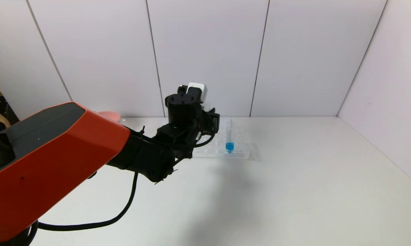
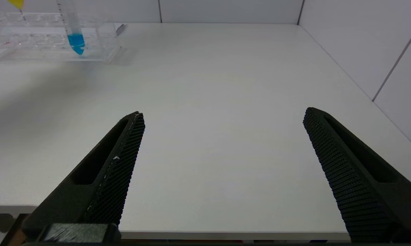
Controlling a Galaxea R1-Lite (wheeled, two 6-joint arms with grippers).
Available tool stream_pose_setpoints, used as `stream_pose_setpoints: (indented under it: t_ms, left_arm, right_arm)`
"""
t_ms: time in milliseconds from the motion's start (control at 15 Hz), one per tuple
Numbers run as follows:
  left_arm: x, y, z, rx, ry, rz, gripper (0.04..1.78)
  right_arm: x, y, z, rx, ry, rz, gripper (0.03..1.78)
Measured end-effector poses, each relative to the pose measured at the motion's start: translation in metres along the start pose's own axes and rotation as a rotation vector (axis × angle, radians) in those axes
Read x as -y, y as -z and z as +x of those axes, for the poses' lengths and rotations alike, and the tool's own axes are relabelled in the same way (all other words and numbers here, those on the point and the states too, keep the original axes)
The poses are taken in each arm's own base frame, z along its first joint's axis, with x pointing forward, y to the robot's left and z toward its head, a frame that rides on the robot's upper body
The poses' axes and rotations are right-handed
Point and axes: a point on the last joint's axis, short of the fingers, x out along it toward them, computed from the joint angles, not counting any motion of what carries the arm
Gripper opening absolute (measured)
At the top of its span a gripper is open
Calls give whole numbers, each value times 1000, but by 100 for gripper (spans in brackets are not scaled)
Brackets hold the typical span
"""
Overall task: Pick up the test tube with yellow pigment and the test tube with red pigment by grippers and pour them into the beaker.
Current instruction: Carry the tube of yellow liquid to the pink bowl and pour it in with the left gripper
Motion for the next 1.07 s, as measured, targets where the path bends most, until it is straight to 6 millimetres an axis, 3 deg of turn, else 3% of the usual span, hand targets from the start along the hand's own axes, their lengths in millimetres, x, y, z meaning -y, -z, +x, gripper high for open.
stream_pose_setpoints:
  t_ms: [467, 867, 1067]
  left_arm:
    - [-20, -36, -23, 12, -34, 0, 49]
    - [-63, -71, -51, 1, -120, 12, 49]
    - [-96, -82, -65, 1, -192, 21, 49]
  right_arm:
    - [0, 0, 0, 0, 0, 0, 170]
    - [0, 0, 0, 0, 0, 0, 170]
    - [0, 0, 0, 0, 0, 0, 170]
